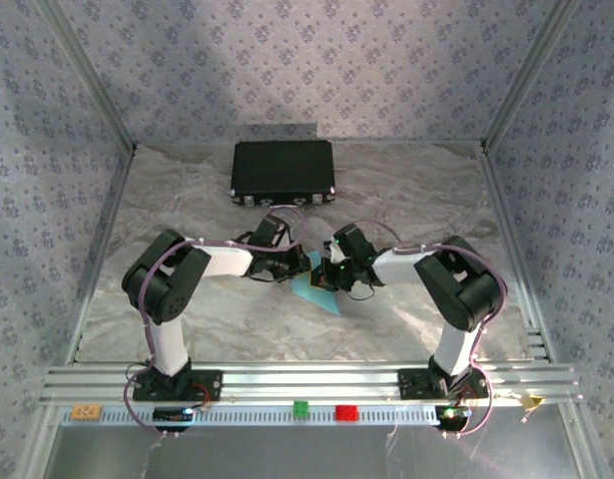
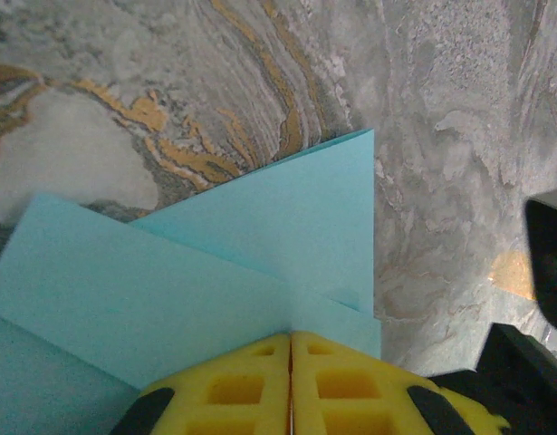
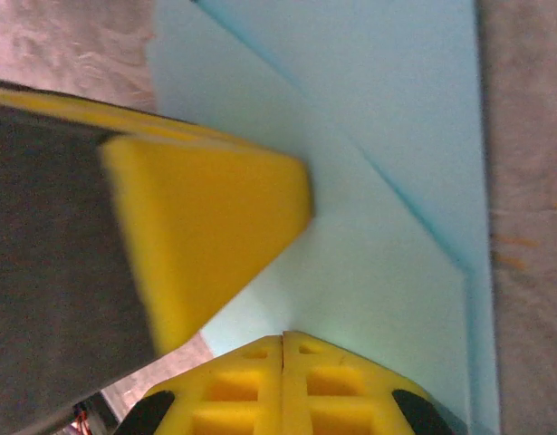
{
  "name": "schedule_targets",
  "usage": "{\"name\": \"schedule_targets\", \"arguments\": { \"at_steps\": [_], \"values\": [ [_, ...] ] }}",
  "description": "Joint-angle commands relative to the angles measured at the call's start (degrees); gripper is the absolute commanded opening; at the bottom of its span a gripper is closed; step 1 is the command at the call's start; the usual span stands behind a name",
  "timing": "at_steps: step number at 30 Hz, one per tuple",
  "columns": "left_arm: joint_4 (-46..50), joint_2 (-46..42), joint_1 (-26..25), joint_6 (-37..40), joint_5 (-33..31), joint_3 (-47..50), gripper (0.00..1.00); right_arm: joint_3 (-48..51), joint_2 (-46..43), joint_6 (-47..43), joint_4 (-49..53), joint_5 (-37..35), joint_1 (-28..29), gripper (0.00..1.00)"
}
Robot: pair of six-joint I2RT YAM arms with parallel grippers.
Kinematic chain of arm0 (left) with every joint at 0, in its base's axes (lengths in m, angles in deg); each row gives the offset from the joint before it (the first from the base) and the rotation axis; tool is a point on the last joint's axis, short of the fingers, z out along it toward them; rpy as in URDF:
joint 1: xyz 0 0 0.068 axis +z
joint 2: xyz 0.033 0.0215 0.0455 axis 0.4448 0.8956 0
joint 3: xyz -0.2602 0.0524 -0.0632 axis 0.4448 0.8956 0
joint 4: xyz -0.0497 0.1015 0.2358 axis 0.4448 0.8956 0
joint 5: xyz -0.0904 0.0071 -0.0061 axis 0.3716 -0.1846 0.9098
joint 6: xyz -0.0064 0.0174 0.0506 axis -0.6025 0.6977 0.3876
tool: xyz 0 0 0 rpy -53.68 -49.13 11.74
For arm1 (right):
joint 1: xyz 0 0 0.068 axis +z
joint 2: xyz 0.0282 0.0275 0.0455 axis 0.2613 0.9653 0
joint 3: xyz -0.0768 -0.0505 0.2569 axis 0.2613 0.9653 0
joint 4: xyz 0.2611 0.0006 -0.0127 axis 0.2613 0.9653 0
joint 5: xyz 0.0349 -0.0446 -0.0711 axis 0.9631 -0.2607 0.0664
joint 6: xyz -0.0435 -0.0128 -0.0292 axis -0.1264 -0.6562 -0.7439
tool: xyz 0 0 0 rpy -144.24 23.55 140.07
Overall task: Fold a paper plane with a square sheet of paper (pick it up from the middle)
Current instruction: Fourth fold the wing at the center of the table.
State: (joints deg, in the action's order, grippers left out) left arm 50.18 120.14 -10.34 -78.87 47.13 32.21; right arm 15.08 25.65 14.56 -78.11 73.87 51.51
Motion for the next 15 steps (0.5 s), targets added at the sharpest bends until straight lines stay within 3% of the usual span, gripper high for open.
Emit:
{"name": "schedule_targets", "arguments": {
  "at_steps": [1,15],
  "values": [
    [2.27,2.66,0.44,-0.07,-2.0,1.84,0.08,-0.09,1.17,-0.19,2.67,-2.66,-0.24,0.03],
    [2.37,3.12,1.21,0.19,-2.31,2.48,0.08,12.09,-9.21,-1.28,1.98,0.79,-0.37,0.05]
  ]
}}
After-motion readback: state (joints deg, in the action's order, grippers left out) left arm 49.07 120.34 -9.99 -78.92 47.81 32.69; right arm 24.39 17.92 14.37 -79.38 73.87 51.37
